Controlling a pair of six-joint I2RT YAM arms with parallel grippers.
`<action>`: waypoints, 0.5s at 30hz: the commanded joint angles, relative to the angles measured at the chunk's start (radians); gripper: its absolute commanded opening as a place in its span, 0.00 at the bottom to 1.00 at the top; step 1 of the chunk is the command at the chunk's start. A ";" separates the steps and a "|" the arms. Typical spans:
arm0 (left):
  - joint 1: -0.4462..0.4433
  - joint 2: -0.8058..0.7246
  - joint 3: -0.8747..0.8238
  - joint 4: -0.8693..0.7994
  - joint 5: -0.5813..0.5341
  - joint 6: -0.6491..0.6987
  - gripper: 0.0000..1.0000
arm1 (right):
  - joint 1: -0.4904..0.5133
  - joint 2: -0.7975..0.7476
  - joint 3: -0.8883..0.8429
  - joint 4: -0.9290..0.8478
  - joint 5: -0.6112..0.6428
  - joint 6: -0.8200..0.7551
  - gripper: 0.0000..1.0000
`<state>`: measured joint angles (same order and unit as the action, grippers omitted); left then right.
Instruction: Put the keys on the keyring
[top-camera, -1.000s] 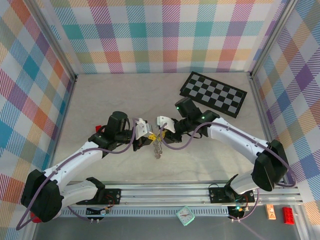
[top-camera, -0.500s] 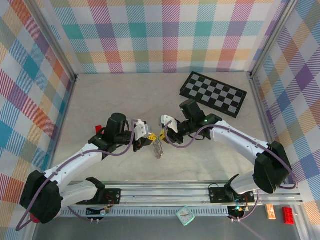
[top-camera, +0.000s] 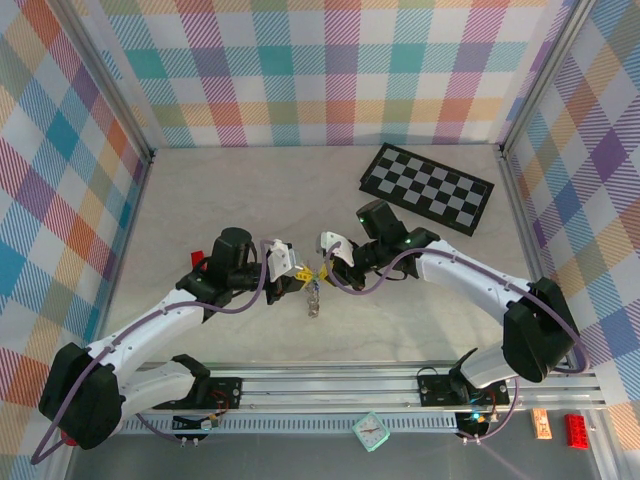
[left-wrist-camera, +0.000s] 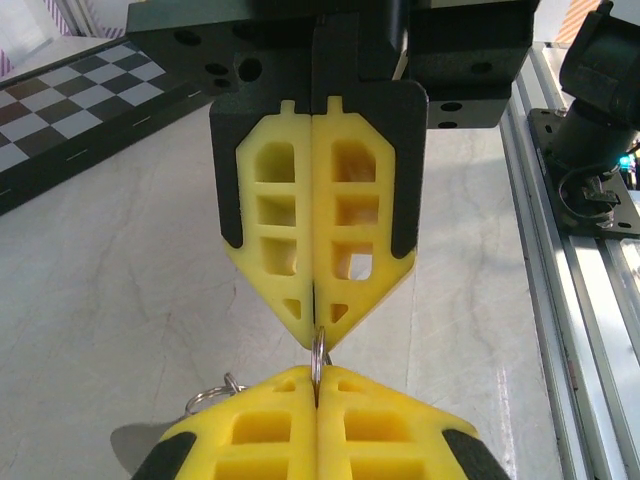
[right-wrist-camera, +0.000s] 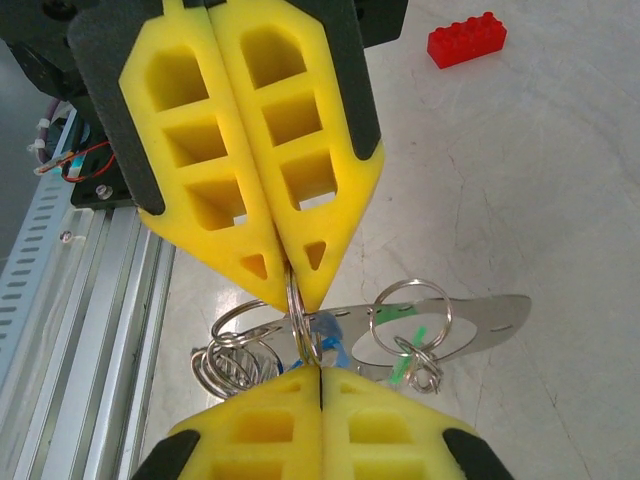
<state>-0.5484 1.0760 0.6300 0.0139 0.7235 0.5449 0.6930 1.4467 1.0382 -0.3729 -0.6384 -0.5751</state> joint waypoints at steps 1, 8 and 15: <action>-0.005 -0.016 -0.013 0.067 0.047 -0.010 0.00 | 0.000 0.020 -0.021 0.058 -0.038 0.024 0.08; -0.005 -0.015 -0.018 0.066 0.045 -0.012 0.00 | -0.004 -0.030 -0.077 0.158 -0.045 0.051 0.27; -0.005 -0.014 -0.019 0.072 0.044 -0.014 0.00 | -0.003 -0.060 -0.110 0.200 -0.058 0.047 0.29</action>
<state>-0.5484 1.0760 0.6239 0.0368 0.7246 0.5388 0.6930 1.4052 0.9348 -0.2199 -0.6514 -0.5312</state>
